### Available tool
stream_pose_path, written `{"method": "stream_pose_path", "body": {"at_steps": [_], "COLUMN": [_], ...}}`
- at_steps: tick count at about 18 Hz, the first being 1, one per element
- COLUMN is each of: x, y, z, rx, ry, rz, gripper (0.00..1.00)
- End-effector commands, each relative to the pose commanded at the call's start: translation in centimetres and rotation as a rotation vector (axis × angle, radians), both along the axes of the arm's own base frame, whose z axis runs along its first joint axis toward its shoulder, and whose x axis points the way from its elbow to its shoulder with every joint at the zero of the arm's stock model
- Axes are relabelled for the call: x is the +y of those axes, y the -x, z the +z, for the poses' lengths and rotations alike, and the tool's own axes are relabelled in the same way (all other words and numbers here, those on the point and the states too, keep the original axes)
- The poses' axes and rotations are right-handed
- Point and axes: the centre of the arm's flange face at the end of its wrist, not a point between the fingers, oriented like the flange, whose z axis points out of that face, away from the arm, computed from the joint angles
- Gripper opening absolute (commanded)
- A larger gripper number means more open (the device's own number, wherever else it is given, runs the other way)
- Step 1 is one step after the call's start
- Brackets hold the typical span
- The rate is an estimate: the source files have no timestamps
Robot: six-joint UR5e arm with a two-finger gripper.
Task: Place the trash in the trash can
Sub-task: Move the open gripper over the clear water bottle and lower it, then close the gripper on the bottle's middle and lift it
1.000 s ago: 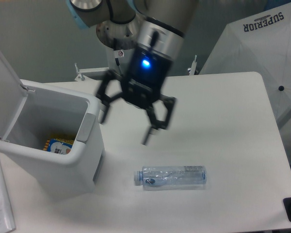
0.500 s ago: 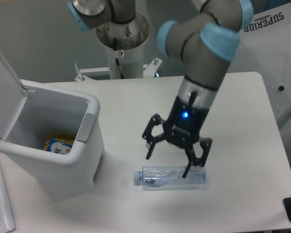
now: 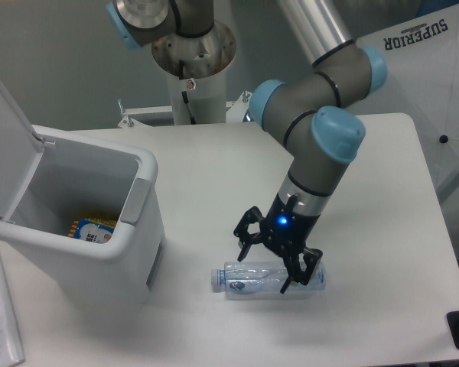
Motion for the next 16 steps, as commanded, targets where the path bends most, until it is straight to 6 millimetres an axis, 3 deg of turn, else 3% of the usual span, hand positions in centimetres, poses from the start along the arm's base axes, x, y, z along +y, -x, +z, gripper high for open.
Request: {"method": "stream_pose_path", "body": {"at_steps": [2,5,13,16], "x": [0.4,1.3,2.9,4.0], "y": [-1.0,-2.6,-2.8,-3.8], "z": [-1.8,-2.8,-5.7,-7.2], "rx": [0.029,0.071,0.083,0.114], "ry": [0.078,0.142,0.203,0.256], "rz": [-0.036,-0.095,-0.131,-0.185], "gripper": [1.00,1.00,1.00,1.00]}}
